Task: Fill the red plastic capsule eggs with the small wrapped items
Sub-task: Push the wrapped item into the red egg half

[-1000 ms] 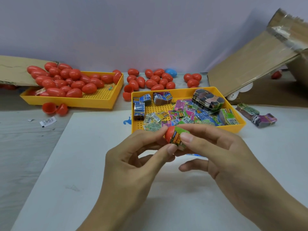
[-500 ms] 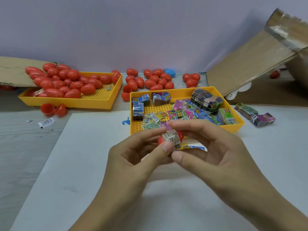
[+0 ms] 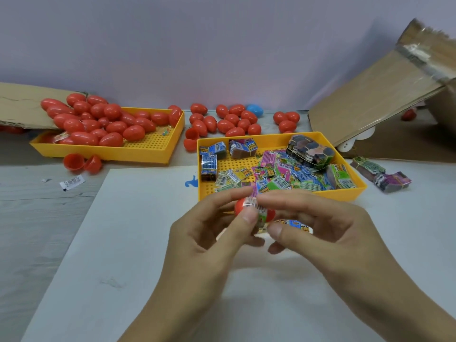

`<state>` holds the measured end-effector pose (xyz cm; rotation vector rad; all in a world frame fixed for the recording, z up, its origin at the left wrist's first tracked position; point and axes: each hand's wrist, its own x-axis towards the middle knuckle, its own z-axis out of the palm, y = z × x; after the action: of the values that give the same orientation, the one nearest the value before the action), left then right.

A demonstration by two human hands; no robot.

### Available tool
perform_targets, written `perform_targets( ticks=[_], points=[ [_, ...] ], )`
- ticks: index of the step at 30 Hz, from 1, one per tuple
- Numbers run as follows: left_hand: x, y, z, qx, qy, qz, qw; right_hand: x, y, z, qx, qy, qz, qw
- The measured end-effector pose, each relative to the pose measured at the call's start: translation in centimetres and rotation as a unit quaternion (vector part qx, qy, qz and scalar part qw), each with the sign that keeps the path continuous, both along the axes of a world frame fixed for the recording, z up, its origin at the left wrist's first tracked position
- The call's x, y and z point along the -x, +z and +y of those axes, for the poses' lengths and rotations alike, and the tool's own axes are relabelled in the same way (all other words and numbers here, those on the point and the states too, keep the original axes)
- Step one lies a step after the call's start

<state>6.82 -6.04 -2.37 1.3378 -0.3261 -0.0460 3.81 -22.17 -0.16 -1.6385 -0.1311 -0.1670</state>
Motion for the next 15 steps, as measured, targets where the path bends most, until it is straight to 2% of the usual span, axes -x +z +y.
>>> perform_targets(
  ticks=[3, 5, 9, 10, 12, 14, 15],
  points=[
    [-0.2, 0.0, 0.4, 0.019, 0.001, -0.035, 0.999, -0.2, 0.5, -0.2, -0.085, -0.011, 0.069, 0.994],
    [-0.2, -0.1, 0.4, 0.011, -0.008, -0.061, 0.998, -0.2, 0.6, -0.1, -0.089, 0.004, 0.094, 0.992],
    [-0.4, -0.8, 0.2, 0.017, -0.019, -0.057, 0.998, 0.1, 0.5, 0.1, -0.076, -0.029, 0.053, 0.995],
    [-0.4, -0.8, 0.1, 0.027, -0.017, -0.046, 0.998, 0.1, 0.5, 0.0, -0.042, -0.059, 0.019, 0.997],
    [-0.6, -0.8, 0.1, 0.054, -0.005, -0.024, 0.998, -0.1, 0.9, -0.6, 0.106, -0.148, -0.079, 0.980],
    [-0.8, -0.9, 0.1, 0.087, 0.009, -0.006, 0.996, -0.4, 1.8, -1.5, 0.266, -0.207, -0.201, 0.920],
    [-1.0, -1.0, 0.1, 0.097, 0.014, -0.001, 0.995, -0.8, 2.8, -2.4, 0.314, -0.230, -0.244, 0.888]
  ],
)
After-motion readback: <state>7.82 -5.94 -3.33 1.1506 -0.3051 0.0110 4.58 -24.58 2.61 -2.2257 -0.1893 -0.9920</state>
